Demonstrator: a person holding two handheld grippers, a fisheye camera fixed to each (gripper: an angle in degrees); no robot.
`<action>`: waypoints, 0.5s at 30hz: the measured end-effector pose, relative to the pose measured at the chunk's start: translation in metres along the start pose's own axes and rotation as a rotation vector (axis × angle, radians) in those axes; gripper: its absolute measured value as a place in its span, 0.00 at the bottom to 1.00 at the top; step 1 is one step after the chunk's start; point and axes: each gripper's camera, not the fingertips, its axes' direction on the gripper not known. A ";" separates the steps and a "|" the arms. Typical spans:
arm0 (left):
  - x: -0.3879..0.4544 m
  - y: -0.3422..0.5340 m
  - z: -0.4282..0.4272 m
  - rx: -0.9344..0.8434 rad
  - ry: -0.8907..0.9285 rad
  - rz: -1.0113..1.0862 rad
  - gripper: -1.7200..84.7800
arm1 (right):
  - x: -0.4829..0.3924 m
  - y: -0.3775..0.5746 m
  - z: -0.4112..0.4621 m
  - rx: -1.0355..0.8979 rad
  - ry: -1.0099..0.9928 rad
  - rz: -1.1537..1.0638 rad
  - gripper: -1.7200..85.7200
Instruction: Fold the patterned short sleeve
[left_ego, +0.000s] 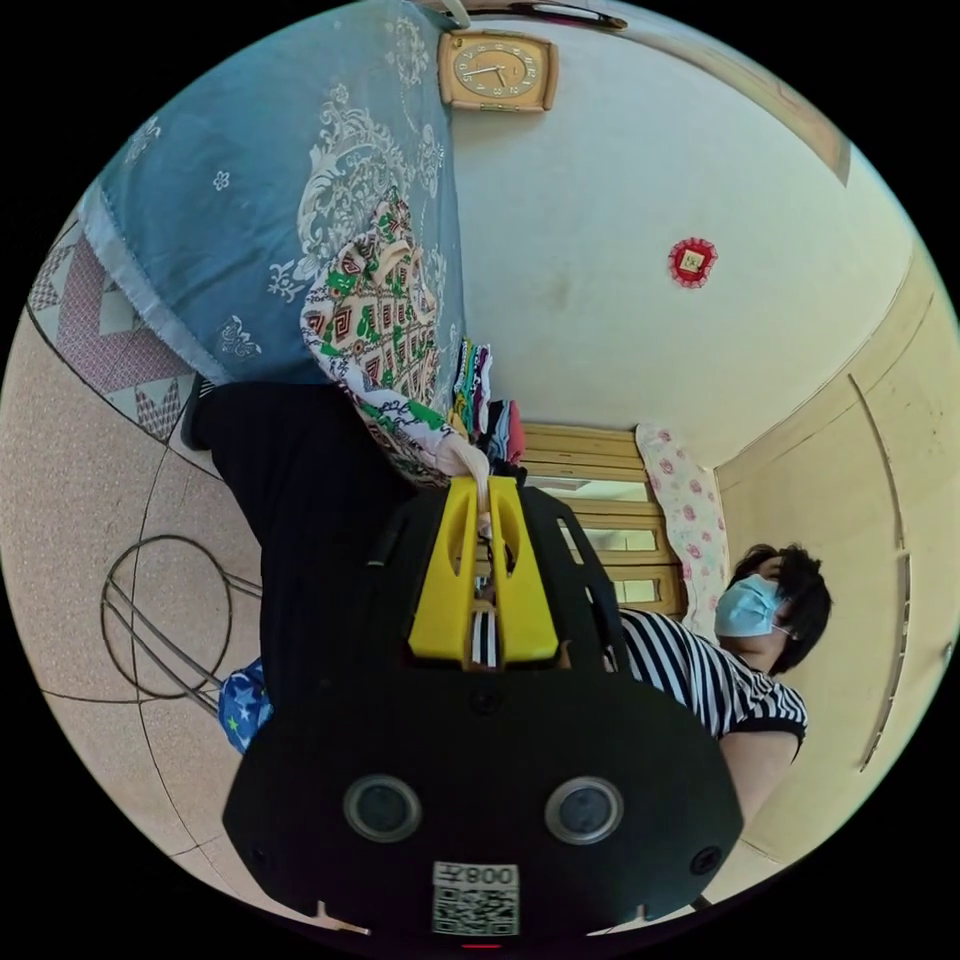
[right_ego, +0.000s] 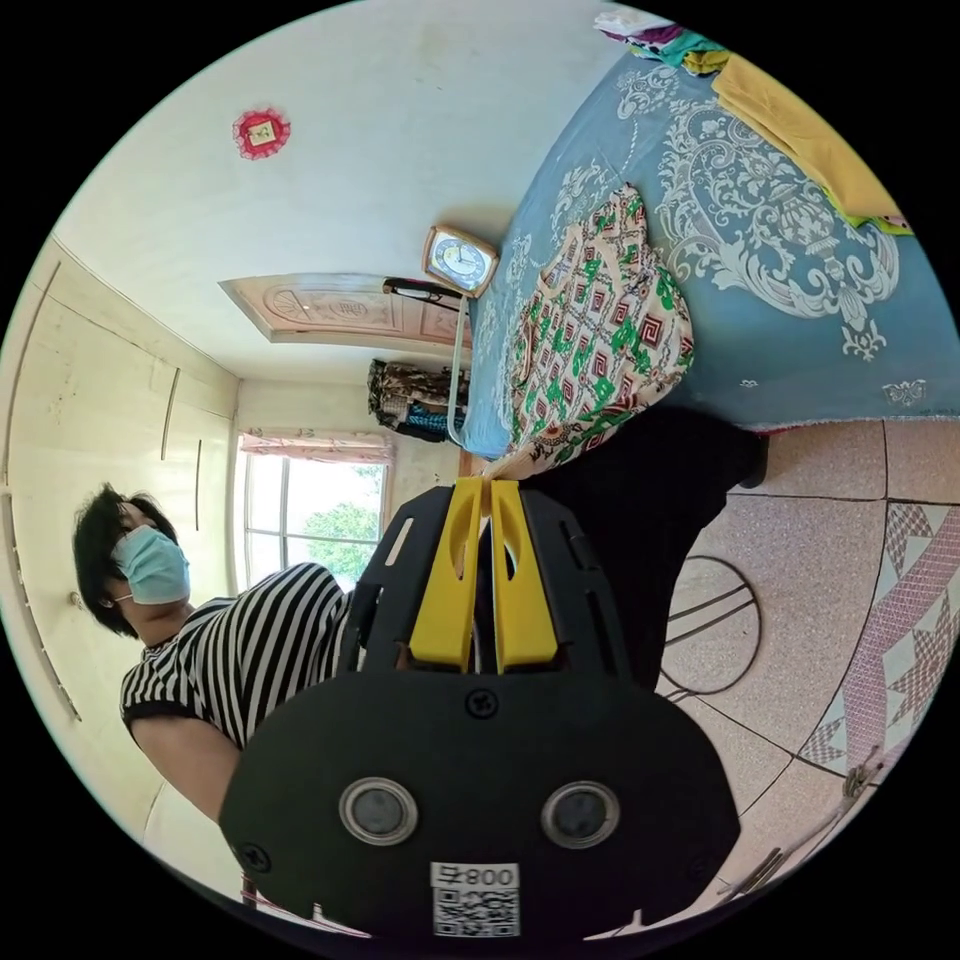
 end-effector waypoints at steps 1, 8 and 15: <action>0.004 -0.012 0.004 -0.002 0.000 0.011 0.05 | 0.000 -0.006 0.000 -0.001 0.001 -0.003 0.03; 0.029 -0.108 0.034 -0.031 -0.009 0.085 0.05 | -0.002 -0.098 -0.002 -0.007 0.026 -0.057 0.03; 0.050 -0.221 0.074 -0.060 -0.047 0.150 0.05 | 0.007 -0.216 -0.003 0.004 0.071 -0.101 0.03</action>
